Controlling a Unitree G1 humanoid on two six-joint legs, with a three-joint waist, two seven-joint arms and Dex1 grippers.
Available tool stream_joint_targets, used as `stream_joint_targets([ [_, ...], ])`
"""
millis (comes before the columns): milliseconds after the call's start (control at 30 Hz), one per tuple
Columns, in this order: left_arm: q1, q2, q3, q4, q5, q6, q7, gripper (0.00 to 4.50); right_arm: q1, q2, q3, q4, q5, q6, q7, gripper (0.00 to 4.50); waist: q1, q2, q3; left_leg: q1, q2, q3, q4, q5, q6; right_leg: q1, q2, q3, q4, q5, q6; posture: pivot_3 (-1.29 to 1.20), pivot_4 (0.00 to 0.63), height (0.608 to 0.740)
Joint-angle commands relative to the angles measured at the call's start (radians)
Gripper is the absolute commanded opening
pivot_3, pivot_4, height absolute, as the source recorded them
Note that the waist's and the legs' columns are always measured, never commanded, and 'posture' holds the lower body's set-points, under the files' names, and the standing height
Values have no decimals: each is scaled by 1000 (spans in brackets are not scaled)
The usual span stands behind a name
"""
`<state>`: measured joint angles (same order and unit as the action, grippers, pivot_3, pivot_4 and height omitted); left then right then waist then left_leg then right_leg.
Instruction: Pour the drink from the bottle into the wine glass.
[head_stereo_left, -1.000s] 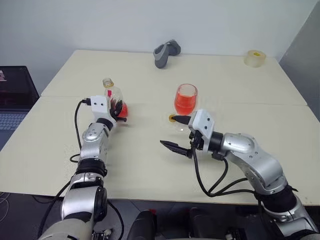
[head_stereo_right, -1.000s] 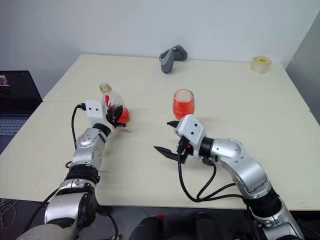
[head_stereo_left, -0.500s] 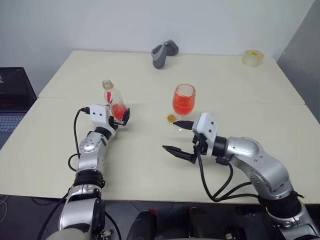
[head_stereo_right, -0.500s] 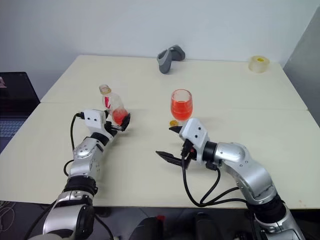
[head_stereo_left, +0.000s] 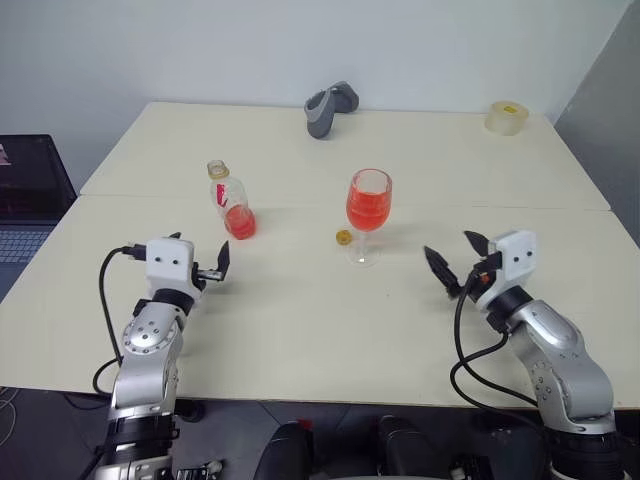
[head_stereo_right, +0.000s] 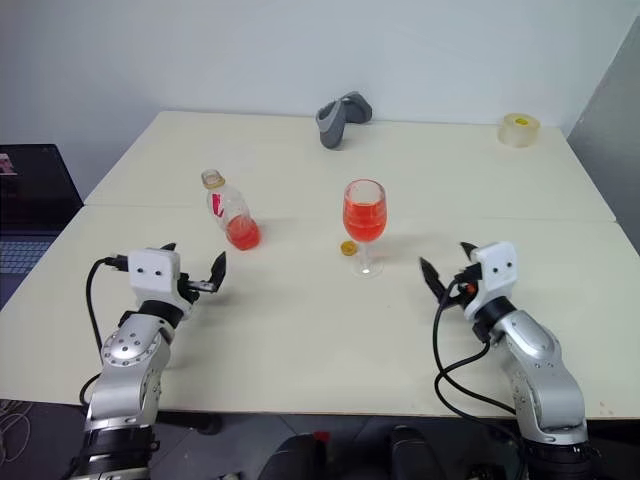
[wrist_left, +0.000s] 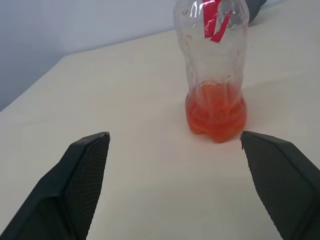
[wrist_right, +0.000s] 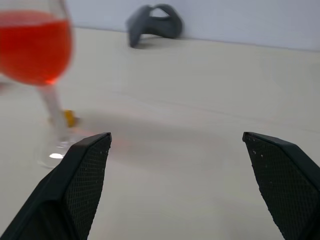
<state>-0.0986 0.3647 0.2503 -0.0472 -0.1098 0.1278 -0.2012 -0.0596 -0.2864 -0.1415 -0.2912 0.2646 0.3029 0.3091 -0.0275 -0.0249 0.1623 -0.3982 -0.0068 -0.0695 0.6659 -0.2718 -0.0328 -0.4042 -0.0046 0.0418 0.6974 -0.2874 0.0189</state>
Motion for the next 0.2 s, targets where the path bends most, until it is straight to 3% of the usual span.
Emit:
stream_joint_targets([
  [33,8,-24,3,-71,-12,14,23,4481,-24,29,-25,74,-28,-99,-41,4500,0,0,0,0,0,0,0,0,0,0,0,0,0,0,0,0,150,740],
  [200,16,-22,1,-75,-14,9,1,4481,-65,36,-26,152,-52,-162,-58,4500,0,1,0,0,0,1,0,0,0,0,0,0,0,0,0,0,150,740],
])
